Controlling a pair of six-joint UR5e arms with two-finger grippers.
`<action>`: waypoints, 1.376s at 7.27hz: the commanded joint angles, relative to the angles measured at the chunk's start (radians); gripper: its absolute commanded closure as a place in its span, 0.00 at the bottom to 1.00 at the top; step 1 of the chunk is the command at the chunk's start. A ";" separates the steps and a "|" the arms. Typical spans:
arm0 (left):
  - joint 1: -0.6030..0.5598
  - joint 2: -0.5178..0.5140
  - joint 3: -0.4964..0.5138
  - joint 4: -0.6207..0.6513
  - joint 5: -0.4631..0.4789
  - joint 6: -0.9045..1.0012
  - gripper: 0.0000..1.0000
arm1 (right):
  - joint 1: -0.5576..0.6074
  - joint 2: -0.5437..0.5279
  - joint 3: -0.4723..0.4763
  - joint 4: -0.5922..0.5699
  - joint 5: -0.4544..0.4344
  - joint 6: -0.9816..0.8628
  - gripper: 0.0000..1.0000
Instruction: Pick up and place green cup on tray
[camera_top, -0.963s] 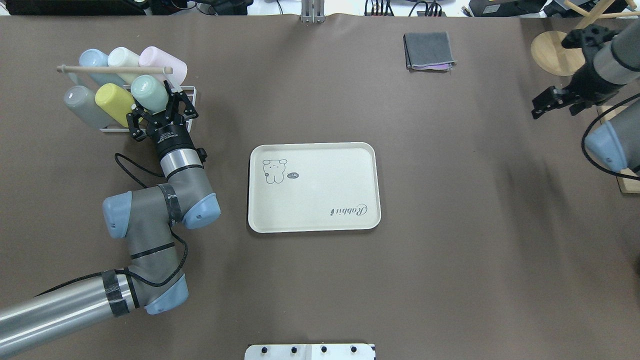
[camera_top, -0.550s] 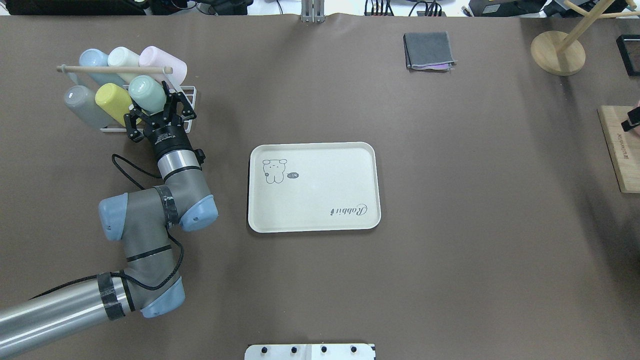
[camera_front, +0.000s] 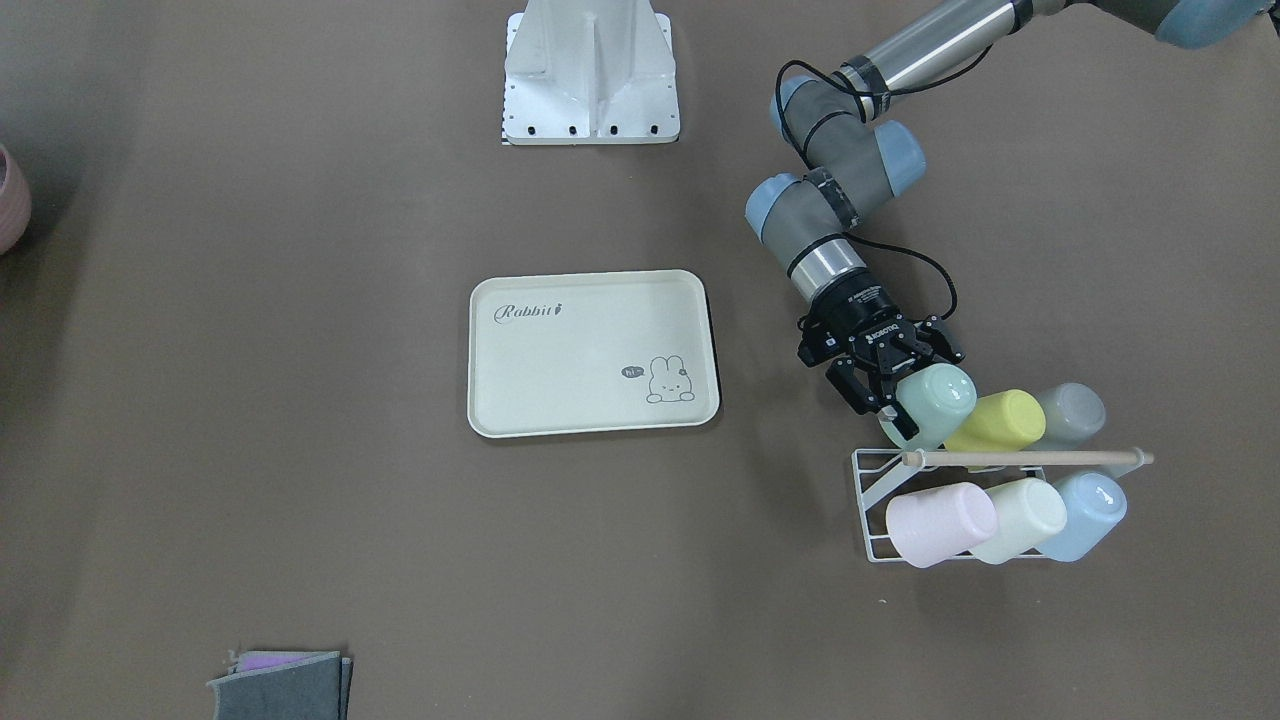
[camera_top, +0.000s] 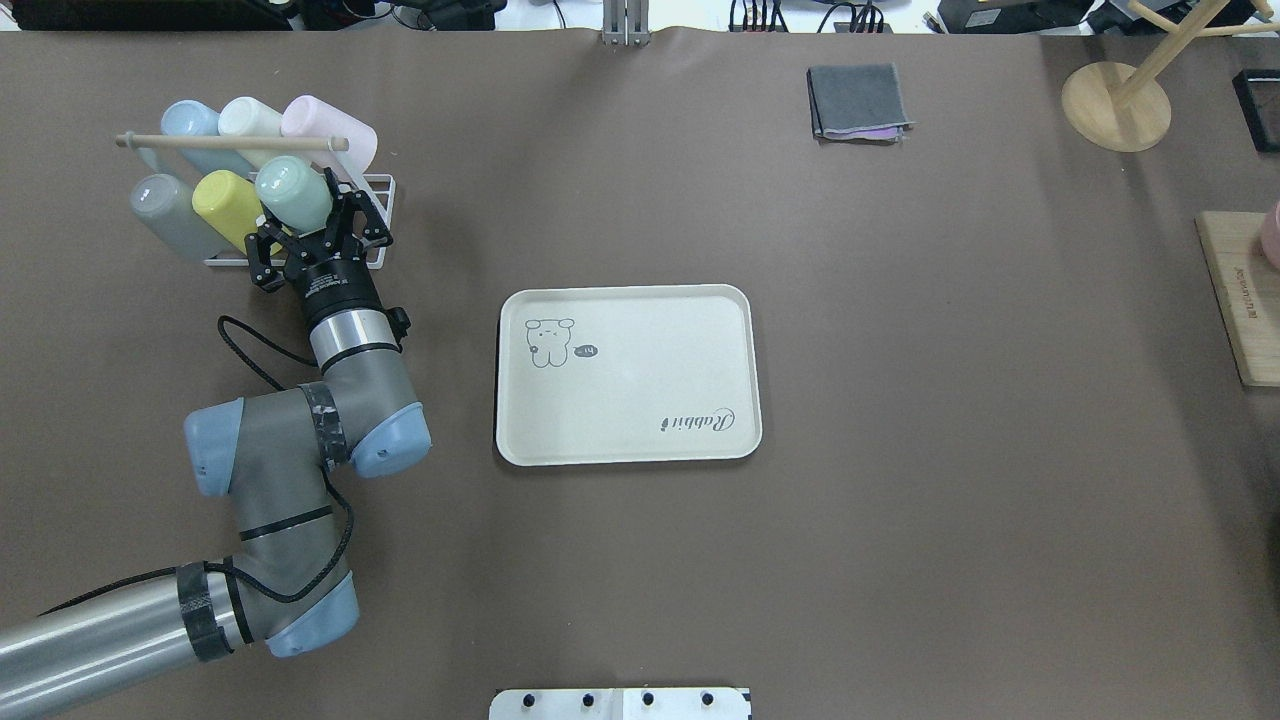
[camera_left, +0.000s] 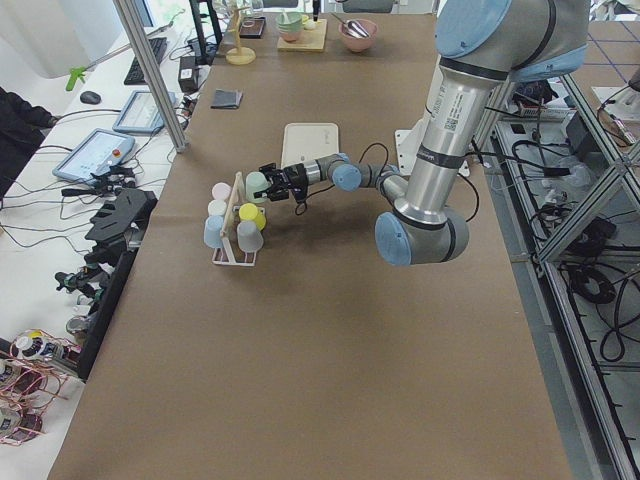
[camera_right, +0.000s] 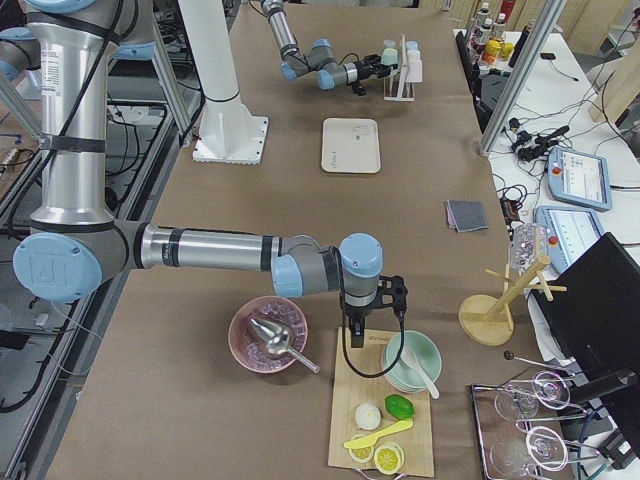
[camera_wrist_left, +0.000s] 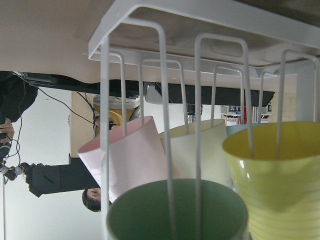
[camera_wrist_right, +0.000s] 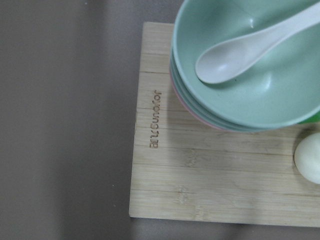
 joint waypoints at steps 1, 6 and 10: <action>0.005 0.023 -0.055 0.000 0.003 0.031 0.87 | 0.052 -0.015 0.092 -0.206 -0.012 -0.075 0.00; -0.010 0.040 -0.113 0.000 0.074 0.077 0.87 | 0.066 -0.015 0.140 -0.299 -0.025 -0.107 0.00; -0.021 0.047 -0.199 -0.053 0.117 0.083 0.87 | 0.064 -0.015 0.149 -0.295 -0.093 -0.117 0.00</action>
